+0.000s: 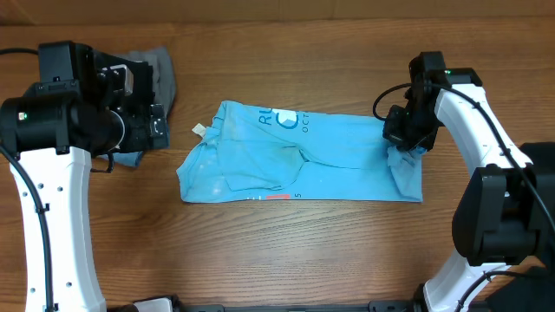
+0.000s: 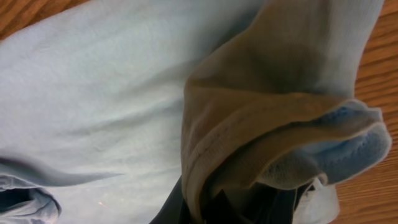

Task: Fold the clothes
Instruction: 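Lift the strip's right end with the right gripper and fold it leftward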

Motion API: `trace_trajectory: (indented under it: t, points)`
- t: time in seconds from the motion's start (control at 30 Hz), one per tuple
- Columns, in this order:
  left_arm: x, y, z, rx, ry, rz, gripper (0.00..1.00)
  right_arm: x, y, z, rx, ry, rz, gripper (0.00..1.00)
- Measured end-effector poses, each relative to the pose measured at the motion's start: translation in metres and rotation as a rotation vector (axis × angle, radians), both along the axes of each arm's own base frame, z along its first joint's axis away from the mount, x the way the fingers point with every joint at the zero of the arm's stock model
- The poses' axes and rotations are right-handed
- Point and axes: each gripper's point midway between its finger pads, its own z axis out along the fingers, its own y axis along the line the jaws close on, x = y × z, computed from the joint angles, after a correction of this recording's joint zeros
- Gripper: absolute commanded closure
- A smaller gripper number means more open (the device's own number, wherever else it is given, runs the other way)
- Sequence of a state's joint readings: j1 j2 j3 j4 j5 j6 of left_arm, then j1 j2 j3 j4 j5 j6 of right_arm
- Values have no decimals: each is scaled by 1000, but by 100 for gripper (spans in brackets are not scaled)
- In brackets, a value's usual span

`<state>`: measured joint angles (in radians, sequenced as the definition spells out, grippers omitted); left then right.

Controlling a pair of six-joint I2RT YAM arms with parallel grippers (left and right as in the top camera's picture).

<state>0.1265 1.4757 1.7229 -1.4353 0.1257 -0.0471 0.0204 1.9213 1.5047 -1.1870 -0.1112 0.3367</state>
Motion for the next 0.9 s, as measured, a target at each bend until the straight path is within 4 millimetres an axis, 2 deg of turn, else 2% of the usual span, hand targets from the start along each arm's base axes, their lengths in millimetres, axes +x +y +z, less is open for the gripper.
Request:
trace_trajectory:
  t: [0.17,0.4,0.63,0.67,0.7,0.73,0.9]
  points:
    - [0,0,0,0,1,0,0,-4,14,-2,20,10,23,96]
    - [0,0,0,0,1,0,0,-4,47,-1,41,1,55,96]
    - [0,0,0,0,1,0,0,-5,52,-1,44,5,43,96]
    - [0,0,0,0,1,0,0,-5,52,-1,44,5,40,89]
    - [0,0,0,0,1,0,0,-5,52,-1,44,6,38,75]
    - [0,0,0,0,1,0,0,-5,52,-1,44,8,30,56]
    - [0,0,0,0,1,0,0,-7,53,-1,48,12,44,54]
